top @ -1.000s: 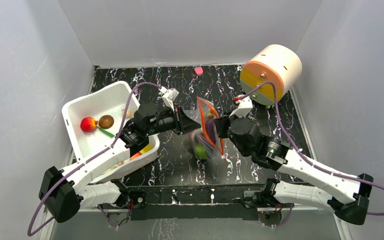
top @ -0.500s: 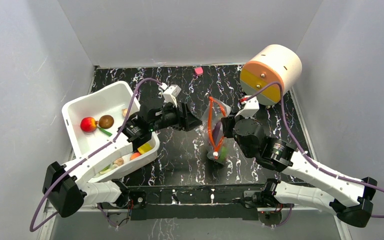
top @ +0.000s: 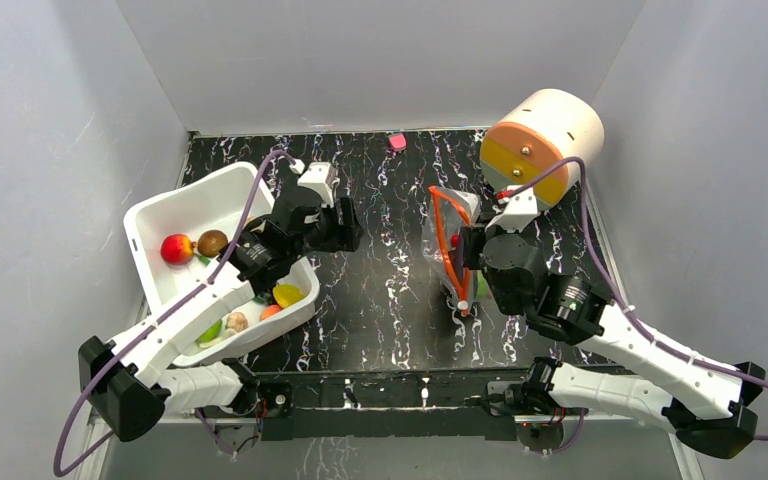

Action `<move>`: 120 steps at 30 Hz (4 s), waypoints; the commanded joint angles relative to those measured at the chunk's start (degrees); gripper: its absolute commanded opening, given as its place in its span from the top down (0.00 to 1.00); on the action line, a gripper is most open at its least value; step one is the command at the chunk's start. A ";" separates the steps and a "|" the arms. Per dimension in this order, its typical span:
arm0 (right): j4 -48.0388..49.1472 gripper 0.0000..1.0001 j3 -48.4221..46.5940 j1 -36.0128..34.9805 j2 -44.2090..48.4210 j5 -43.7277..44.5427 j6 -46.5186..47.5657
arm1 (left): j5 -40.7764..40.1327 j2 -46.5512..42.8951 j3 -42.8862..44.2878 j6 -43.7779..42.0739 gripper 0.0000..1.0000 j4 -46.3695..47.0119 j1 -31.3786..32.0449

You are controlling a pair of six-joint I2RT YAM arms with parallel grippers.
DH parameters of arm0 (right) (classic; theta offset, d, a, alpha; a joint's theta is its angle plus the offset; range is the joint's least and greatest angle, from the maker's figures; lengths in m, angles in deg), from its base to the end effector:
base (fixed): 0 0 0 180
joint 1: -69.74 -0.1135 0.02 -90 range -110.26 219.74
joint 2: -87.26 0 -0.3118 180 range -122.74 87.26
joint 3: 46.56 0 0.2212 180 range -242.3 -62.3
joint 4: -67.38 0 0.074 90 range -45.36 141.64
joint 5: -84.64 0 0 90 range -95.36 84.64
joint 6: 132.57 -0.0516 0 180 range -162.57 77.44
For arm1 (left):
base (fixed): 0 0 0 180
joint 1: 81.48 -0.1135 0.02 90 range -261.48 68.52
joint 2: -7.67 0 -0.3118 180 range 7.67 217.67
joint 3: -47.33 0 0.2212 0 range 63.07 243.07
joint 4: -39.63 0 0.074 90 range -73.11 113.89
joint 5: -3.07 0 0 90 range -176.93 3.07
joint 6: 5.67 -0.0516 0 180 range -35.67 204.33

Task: Place the food in the zip-top bag and seal the zipper
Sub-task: Place the fake vegetable in the zipper food storage bag, then pick up the fake vegetable from the bin, then place the fake vegetable in the zipper food storage bag.

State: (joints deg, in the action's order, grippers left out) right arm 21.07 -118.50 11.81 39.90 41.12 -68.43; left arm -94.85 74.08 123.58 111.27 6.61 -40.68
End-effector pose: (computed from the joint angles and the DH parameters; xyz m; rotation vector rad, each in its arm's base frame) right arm 0.0910 0.0748 0.3943 0.0063 1.8349 0.2344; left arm 0.1774 -0.1437 0.3878 0.1525 2.0207 -0.6278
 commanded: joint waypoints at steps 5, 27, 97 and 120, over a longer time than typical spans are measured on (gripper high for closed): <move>7.42 1.00 2.94 0.19 -3.39 -7.45 -1.37 | -3.14 -3.28 -1.28 0.14 0.37 -5.60 -9.90; 18.47 1.00 7.59 0.19 -6.77 -20.41 -7.47 | 1.64 -2.21 -7.76 5.44 0.50 0.60 -39.42; 18.34 1.00 6.89 0.19 -7.56 -21.10 -7.95 | 9.92 22.55 -7.16 5.10 0.77 13.21 -51.34; 21.07 1.00 2.87 0.19 -14.11 -25.11 -12.82 | 49.66 -13.99 -14.64 11.47 0.79 9.45 -49.55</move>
State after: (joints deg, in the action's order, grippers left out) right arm 38.64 -112.03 11.90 25.63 16.07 -80.41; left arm -52.73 63.30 108.98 119.53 14.09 -91.22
